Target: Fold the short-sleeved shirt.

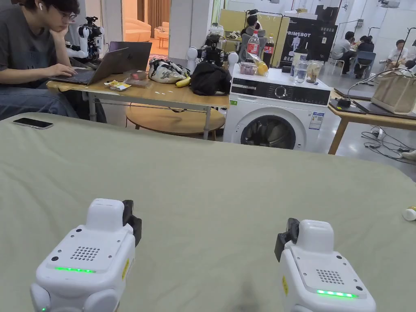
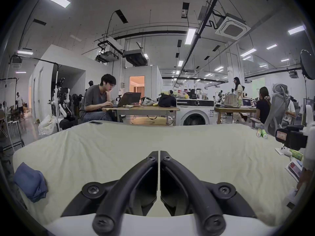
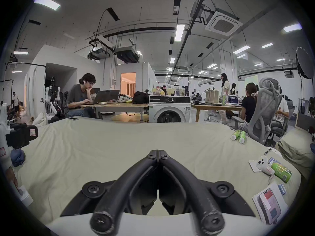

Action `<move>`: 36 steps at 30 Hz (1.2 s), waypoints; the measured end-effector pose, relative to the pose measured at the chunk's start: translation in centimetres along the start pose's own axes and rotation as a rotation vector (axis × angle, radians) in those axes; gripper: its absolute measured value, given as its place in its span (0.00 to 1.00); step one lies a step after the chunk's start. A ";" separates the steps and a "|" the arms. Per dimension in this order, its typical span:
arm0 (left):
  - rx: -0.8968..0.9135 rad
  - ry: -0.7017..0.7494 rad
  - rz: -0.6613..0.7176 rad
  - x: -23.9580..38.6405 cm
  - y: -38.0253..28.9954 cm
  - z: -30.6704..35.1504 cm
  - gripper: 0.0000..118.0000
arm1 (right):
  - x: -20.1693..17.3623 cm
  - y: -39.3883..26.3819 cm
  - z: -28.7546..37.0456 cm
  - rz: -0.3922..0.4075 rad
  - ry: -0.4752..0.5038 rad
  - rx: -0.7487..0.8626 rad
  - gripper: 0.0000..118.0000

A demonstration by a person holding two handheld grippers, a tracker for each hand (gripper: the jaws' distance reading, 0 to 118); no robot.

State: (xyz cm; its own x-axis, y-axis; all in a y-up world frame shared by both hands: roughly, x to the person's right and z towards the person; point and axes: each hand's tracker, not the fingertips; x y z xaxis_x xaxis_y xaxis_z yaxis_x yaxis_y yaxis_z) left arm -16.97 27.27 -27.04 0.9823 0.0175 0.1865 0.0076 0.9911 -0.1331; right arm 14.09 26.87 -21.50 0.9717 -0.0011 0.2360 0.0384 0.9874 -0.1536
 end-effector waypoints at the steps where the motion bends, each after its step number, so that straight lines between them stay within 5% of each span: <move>1: -0.002 -0.004 0.001 -0.1 0.1 0.0 0.00 | -0.1 0.0 -0.1 0.004 -0.004 -0.002 0.00; 17: -0.049 -0.017 -0.028 -0.3 -0.2 -0.6 0.00 | -1.6 -0.4 0.1 0.039 0.012 -0.001 0.00; 19: -0.049 -0.012 -0.035 -0.2 0.0 -0.7 0.10 | -1.6 -0.3 0.0 0.037 0.014 0.003 0.02; 21: -0.047 -0.009 -0.036 -0.3 0.2 -0.6 0.29 | -1.6 -0.1 -0.1 0.047 0.004 0.012 0.12; 23: -0.041 -0.027 -0.017 -0.6 0.5 -0.5 0.46 | -1.5 0.0 0.0 0.047 -0.005 0.023 0.50; 25: -0.040 -0.043 0.009 -0.9 0.5 -0.6 0.58 | -1.3 0.2 0.0 0.045 -0.004 0.032 0.71; 28: -0.030 -0.039 0.047 -1.3 0.5 -0.6 0.67 | -1.0 0.4 -0.2 0.032 -0.021 0.032 0.72; 36: -0.032 -0.013 0.081 -1.9 0.2 -0.8 0.67 | 0.1 0.8 -1.4 -0.029 -0.031 -0.048 0.72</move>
State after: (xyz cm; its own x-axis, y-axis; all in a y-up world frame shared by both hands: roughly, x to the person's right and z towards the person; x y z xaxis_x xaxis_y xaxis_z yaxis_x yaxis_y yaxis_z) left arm -18.66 27.29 -28.23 0.9775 0.0990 0.1860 -0.0652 0.9816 -0.1797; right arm 14.57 27.47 -22.91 0.9625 -0.0245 0.2703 0.0787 0.9784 -0.1914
